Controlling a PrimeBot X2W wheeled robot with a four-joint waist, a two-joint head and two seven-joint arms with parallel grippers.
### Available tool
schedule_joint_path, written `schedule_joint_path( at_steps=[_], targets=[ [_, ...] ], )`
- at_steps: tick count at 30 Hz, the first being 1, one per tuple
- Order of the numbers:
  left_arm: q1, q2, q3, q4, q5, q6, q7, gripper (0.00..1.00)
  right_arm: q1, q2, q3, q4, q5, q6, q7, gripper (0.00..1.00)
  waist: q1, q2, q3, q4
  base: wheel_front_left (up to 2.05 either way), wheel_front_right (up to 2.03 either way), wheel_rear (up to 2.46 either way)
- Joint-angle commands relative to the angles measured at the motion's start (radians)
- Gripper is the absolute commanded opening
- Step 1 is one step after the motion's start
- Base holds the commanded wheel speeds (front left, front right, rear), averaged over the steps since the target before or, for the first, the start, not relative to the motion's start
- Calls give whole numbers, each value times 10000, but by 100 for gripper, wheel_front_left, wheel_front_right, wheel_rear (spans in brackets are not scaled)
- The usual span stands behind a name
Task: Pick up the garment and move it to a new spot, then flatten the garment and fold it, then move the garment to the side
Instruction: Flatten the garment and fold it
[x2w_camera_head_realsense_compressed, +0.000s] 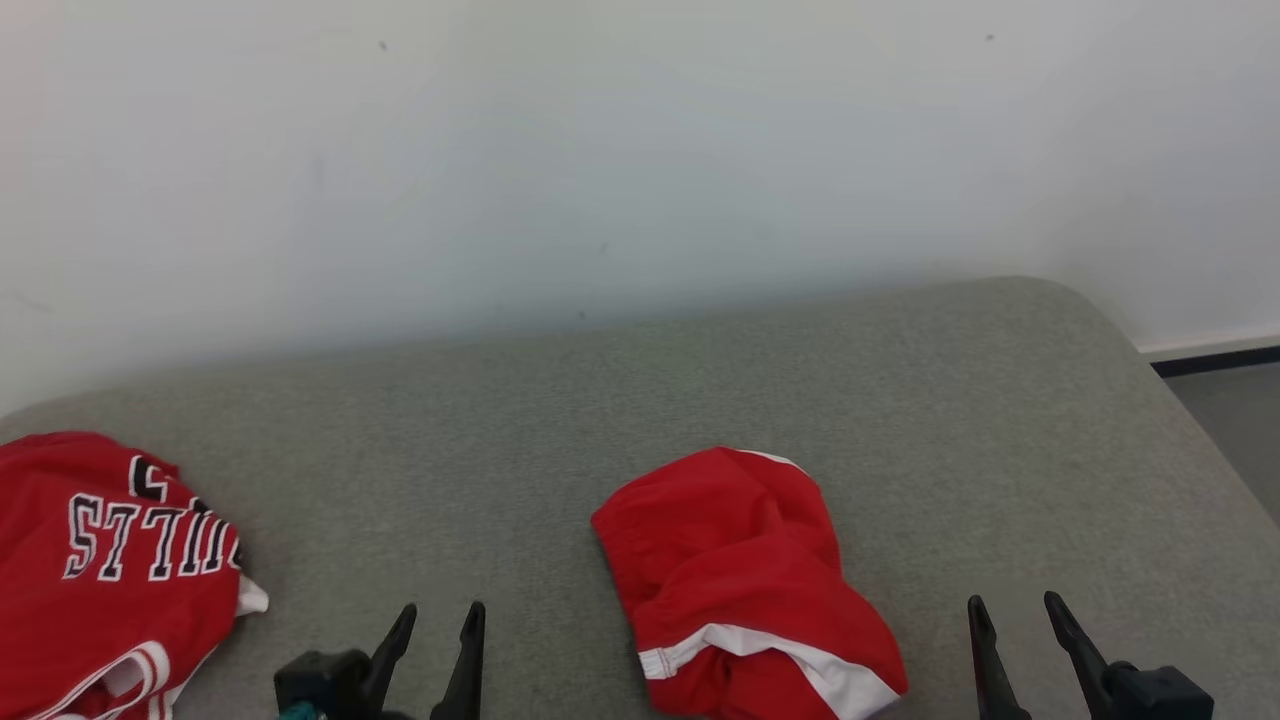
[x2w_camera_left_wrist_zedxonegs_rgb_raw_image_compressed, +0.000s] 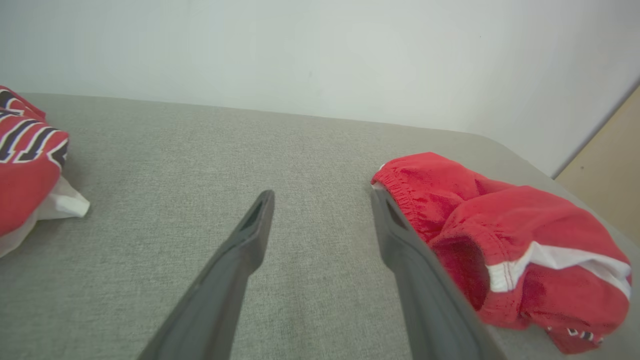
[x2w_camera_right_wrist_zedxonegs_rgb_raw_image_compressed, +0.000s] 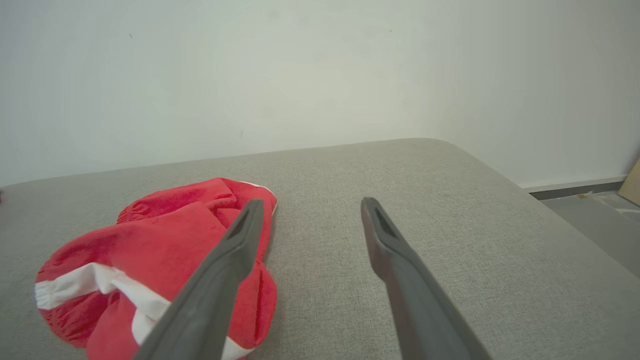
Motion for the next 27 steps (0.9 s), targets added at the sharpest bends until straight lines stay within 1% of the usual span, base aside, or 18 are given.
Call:
schedule_joint_path(
  at_steps=[1, 5, 6, 13, 18, 21, 27],
  targets=[
    [-288, -71, -41, 137, -29, 53, 140, 100, -79, -5, -4, -61, -99, -21, 41, 100, -1, 0, 256, -840, 0, 0, 0],
    [-1208, -179, -64, 712, -270, 220, 805, 100, -141, -7, 36, -218, -147, -21, 127, 100, -1, 0, 522, -1607, 0, 0, 0],
    [-1586, -217, -62, 1033, -386, 319, 1110, 100, -155, -2, 20, -264, -122, -21, 149, 100, -1, 0, 649, -1942, 0, 0, 0],
    [-2520, -283, 41, 2200, -675, 706, 1950, 100, -232, -2, 90, -291, 81, -21, 110, 100, -1, 0, 1046, -2784, 0, 0, 0],
    [-2975, -301, 225, 2997, -853, 1140, 2200, 100, -328, -2, 156, -208, 205, -21, 38, 100, -1, 0, 1284, -3075, 0, 0, 0],
    [-3235, -329, 347, 3430, -1041, 1292, 2282, 100, -378, -4, 181, -163, 263, -21, -25, 100, -1, 0, 1415, -3163, 0, 0, 0],
    [-3669, -348, 384, 4058, -1246, 1199, 2325, 100, -451, -2, 225, -98, 323, -21, -115, 100, -1, 0, 1580, -3217, 0, 0, 0]
  ],
)
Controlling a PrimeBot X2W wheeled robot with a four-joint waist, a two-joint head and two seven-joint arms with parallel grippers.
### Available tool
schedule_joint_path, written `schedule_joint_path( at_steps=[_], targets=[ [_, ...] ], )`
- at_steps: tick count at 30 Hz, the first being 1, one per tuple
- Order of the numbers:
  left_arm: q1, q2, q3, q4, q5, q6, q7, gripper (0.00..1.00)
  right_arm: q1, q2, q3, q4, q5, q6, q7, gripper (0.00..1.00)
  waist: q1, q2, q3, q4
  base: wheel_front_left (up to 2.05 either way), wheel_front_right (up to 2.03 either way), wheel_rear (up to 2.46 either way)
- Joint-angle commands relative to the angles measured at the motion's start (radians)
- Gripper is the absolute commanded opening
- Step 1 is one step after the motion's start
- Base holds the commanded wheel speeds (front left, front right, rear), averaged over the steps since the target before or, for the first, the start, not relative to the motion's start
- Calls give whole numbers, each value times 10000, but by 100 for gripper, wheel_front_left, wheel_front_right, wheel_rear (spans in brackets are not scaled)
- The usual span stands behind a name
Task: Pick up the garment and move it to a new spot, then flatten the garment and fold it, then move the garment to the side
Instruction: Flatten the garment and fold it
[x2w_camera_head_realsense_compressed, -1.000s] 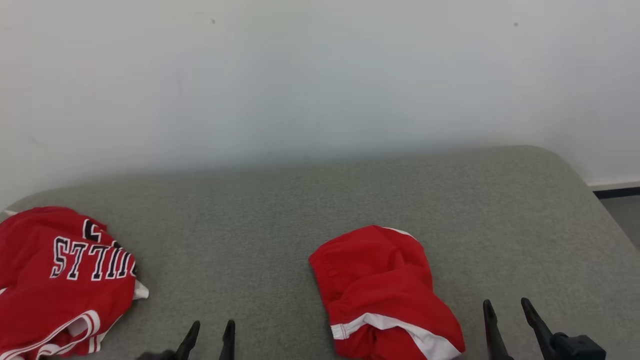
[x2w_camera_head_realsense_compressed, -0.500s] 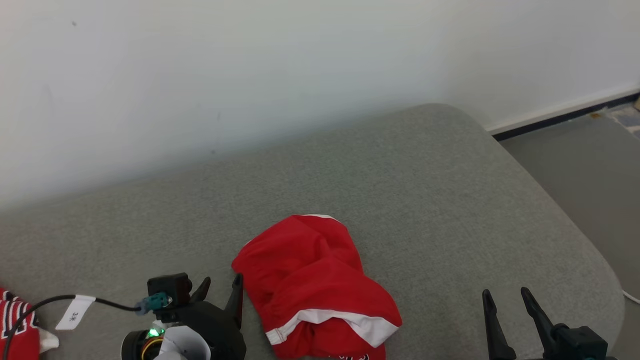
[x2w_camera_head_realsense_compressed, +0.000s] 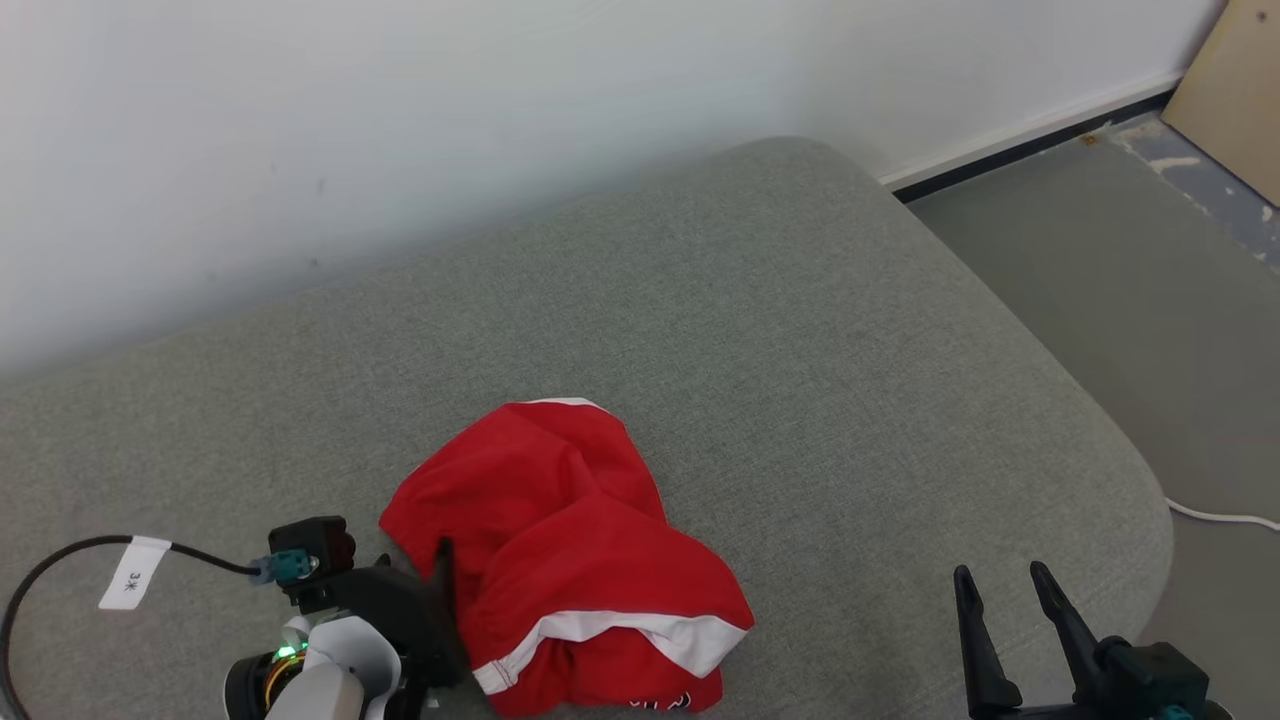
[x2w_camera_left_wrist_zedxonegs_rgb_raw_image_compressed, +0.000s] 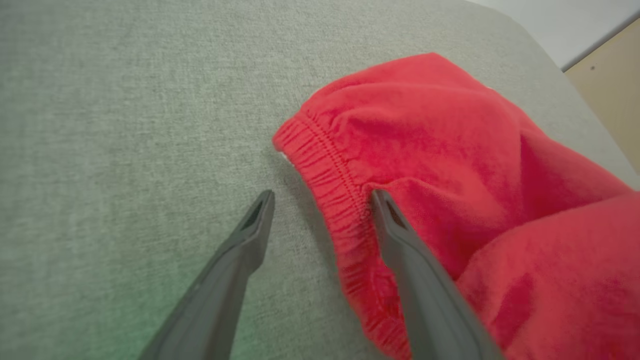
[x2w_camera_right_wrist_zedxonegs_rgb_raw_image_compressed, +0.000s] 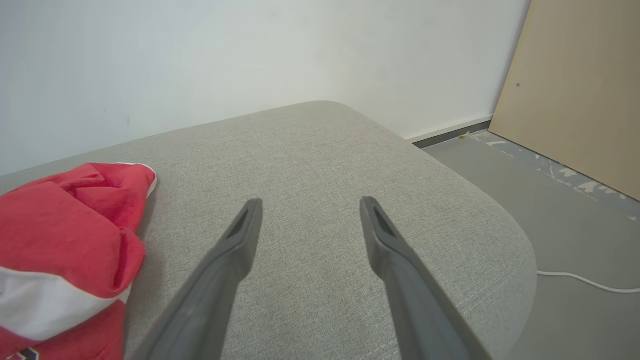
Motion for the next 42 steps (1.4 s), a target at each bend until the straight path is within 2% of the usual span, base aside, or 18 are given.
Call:
schedule_joint_path(
  at_steps=[1, 3, 6, 7, 15, 22, 28, 35, 37, 38, 42],
  targets=[
    [-183, -4, 30, 151, -127, -94, 51, 100, -122, 1, 29, 19, 62, -21, -86, 100, -1, -1, 135, -86, 0, 0, 0],
    [-336, -22, 37, 343, -238, -224, 61, 100, -151, 0, 49, 76, 95, -21, -103, 100, -1, -1, 162, -81, 0, 0, 0],
    [-557, -47, -41, 511, -312, -391, -117, 16, -207, 0, 73, 154, 118, -22, -136, 100, -1, -1, 157, -38, 0, 0, 0],
    [-636, -51, -88, 545, -276, -457, -236, 0, -223, 0, 70, 176, 130, -22, -138, 100, -1, -1, 148, -9, 0, 0, 0],
    [-1445, -114, -903, 310, 137, -836, -1532, 0, -232, 0, 101, 263, 140, -22, -138, 100, -1, -1, -32, 344, 0, 0, 0],
    [-2196, -119, -3014, -1410, -421, -1054, -1999, 0, -207, 0, 139, 417, 181, -22, -172, 100, -1, -1, -295, 645, 0, 0, 0],
    [-3138, -121, -4441, -3280, -984, -622, -2435, 0, -153, 0, 50, 456, 130, -22, -141, 100, -1, -1, -514, 965, 0, 0, 0],
    [-3778, -121, -5121, -5148, -2212, -52, -3075, 0, -12, 2, -37, 447, 136, -22, -123, 100, -1, -1, -691, 1598, 0, 0, 0],
    [-3039, 101, -5479, -5108, -2065, 265, -3031, 0, 39, -2, 6, 381, 211, -22, -97, 100, -1, -1, -753, 2063, 0, 0, 0],
    [-3039, 101, -5479, -5108, -2065, 265, -3031, 0, 39, -2, 6, 381, 211, -22, -97, 100, -1, -1, -753, 2063, 0, 0, 0],
    [-1548, 681, -5895, -4764, -2161, 341, -2875, 0, 121, 3, 50, 437, 255, -22, -81, 100, -1, -1, -776, 2564, 0, 0, 0]
  ],
)
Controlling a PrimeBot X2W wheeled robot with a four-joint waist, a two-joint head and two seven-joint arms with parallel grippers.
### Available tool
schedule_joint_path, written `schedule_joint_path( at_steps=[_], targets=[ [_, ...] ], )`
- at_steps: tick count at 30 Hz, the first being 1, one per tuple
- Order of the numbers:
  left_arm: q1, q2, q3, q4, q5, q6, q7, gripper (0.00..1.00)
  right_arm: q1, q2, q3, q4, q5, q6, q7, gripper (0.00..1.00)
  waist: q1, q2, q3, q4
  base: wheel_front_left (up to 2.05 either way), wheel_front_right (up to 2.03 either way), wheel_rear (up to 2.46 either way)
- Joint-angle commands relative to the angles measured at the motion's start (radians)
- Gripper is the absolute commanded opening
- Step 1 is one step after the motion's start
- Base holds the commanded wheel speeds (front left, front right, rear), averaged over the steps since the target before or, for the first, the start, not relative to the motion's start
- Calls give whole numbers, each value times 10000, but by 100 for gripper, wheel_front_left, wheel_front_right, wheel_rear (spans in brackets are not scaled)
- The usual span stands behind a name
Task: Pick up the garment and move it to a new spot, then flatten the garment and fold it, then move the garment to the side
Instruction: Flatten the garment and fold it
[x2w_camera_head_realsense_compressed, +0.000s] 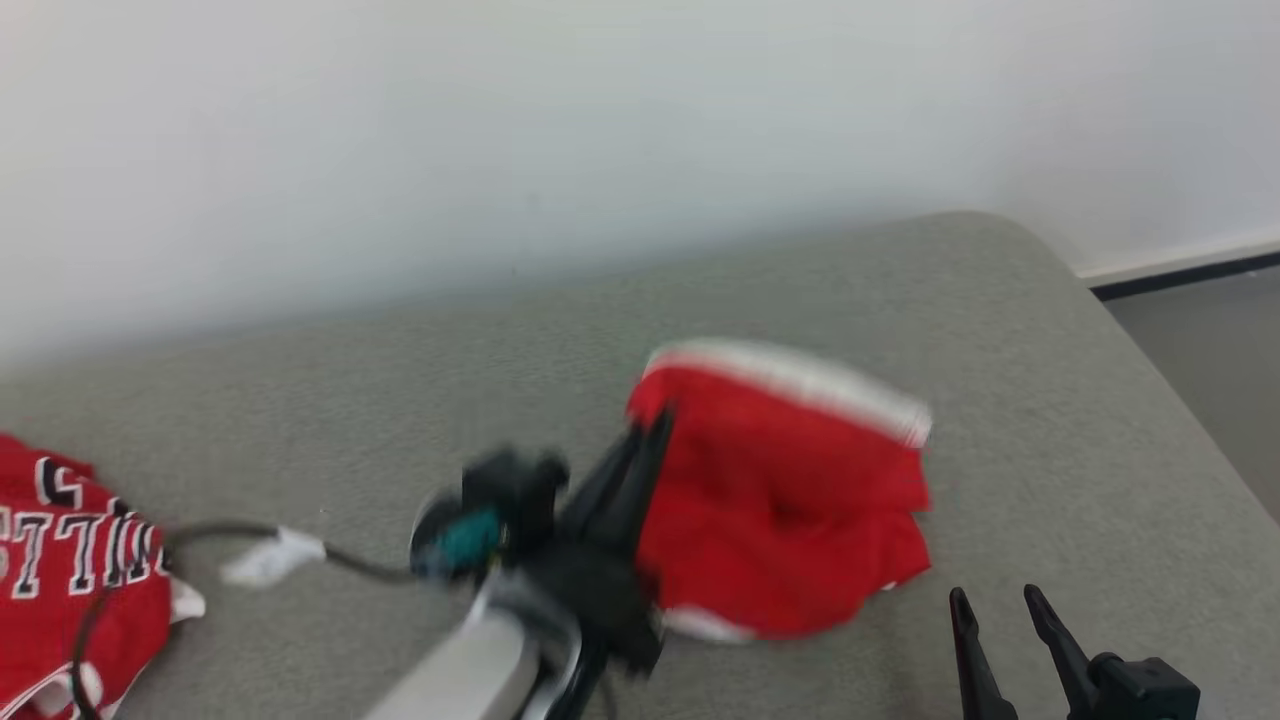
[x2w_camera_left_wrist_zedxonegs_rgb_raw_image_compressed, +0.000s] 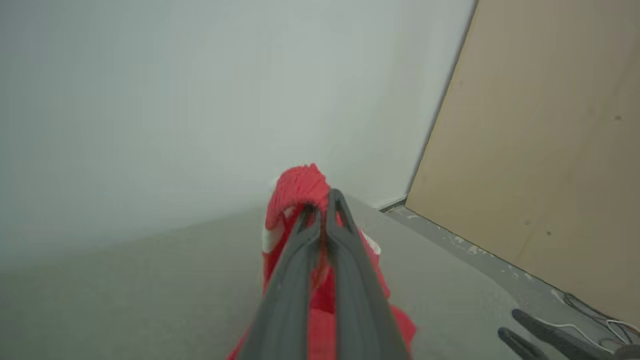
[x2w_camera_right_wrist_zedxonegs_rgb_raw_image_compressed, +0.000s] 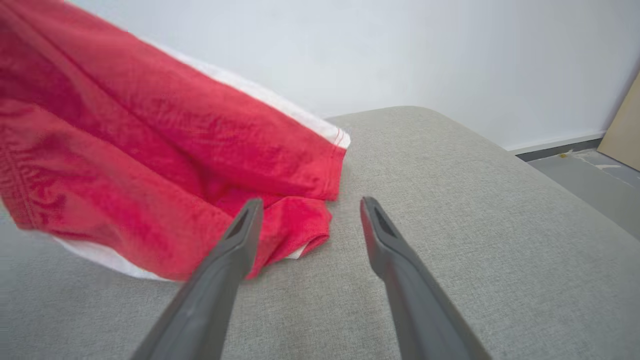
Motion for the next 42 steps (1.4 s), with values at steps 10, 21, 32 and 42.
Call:
schedule_joint_path(
  at_steps=[10, 21, 32, 42],
  targets=[
    [2942, 1037, -778, 1406, -152, -120, -105, 0, 135, -3, -54, -70, 97, -22, 62, 100, 0, -1, -102, 1244, 0, 0, 0],
    [3934, 585, -1678, 1773, 16, -527, -73, 70, 208, -3, -106, -30, -62, -22, 140, 100, 0, -1, -335, 1273, 0, 0, 0],
    [4856, 782, -47, 704, -2646, -468, 794, 100, 326, -2, -296, -110, -89, -22, 125, 100, 0, -1, -481, 1332, 0, 0, 0],
    [4713, 1220, 1338, -1069, -4591, -65, 1944, 100, 147, -3, -315, -277, -313, -22, 252, 100, 0, -1, -492, 1418, 0, 0, 0]
  ],
)
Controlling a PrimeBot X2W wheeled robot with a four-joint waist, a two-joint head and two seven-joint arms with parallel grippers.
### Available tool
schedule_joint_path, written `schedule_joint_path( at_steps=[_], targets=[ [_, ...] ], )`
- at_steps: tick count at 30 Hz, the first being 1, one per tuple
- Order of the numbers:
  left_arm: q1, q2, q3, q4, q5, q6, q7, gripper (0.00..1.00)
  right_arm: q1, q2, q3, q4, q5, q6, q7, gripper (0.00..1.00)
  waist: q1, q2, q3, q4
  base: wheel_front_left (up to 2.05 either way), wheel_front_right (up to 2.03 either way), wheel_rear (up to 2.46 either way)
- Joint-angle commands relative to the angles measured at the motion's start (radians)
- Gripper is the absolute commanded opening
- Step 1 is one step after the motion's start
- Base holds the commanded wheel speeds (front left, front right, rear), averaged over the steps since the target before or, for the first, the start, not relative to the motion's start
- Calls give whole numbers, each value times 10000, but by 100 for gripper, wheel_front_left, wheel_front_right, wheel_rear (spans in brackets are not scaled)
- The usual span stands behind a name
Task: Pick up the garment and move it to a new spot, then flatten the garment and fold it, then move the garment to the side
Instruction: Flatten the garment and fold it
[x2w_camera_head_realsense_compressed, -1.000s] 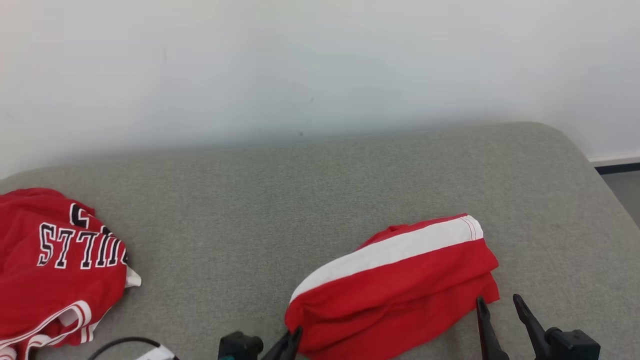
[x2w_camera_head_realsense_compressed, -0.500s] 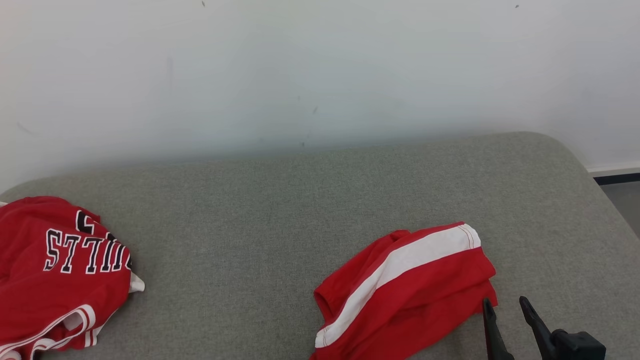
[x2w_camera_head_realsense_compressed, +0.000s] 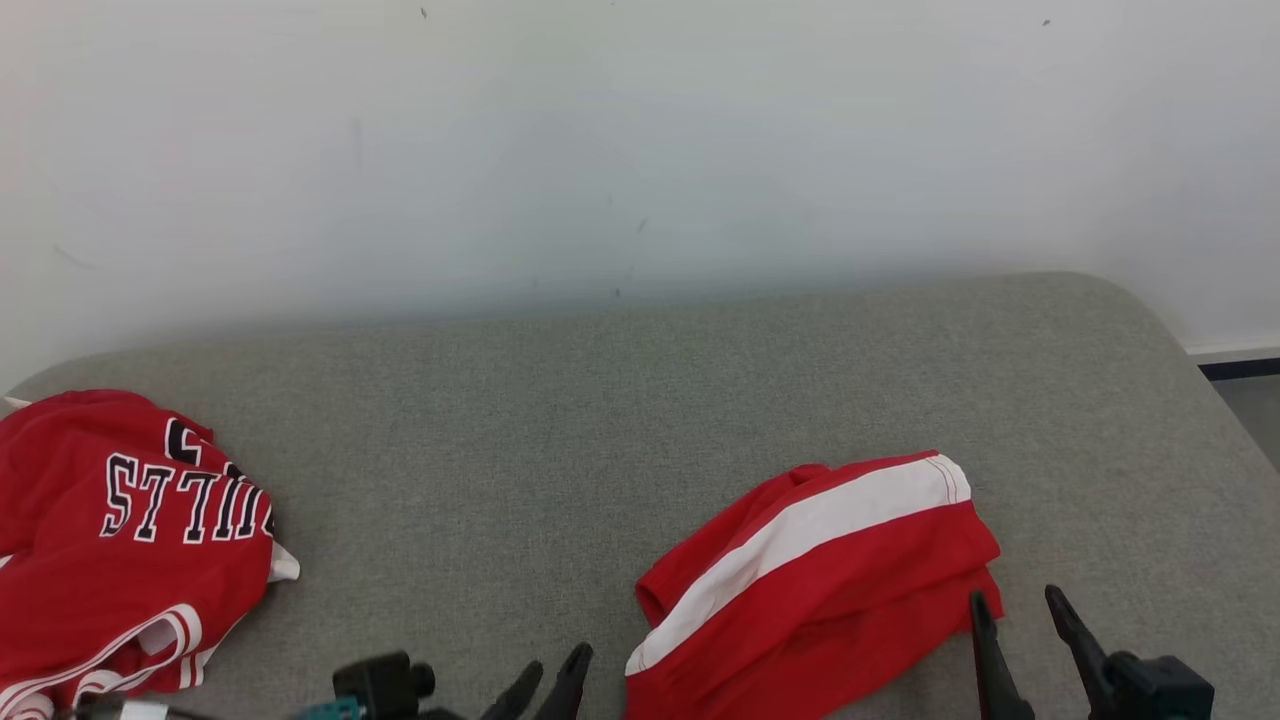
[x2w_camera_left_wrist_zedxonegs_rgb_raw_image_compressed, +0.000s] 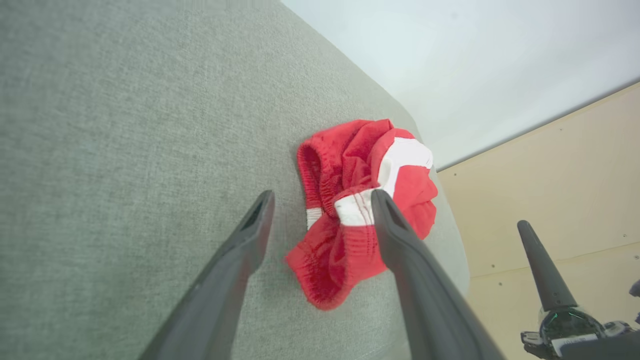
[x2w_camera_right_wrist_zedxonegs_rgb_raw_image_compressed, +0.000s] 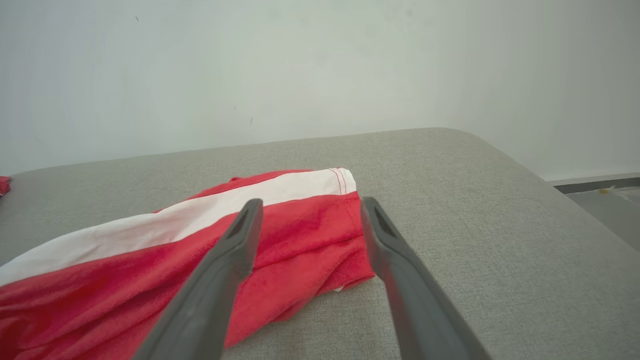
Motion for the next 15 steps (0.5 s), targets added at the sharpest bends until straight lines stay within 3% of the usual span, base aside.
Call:
schedule_joint_path(
  at_steps=[1, 10, 13, 15],
  targets=[
    [-259, 75, 46, -104, -101, 140, 204, 100, -142, -5, -16, -110, -163, -22, 65, 100, 1, 0, 17, -20, 0, 0, 0],
    [-1181, -438, -126, 881, -767, 1120, 1805, 100, -788, -394, 89, -546, -478, -22, 613, 100, 1, 0, 163, -226, 0, 0, 0],
    [-1488, -658, -60, 1448, -863, 1192, 1885, 100, -919, -470, 188, -593, -424, -22, 675, 100, 1, 0, 210, -301, 0, 0, 0],
    [-1598, -868, -84, 1653, -1009, 1014, 2027, 100, -943, -475, 236, -621, -426, -22, 711, 100, 1, 0, 229, -333, 0, 0, 0]
  ],
)
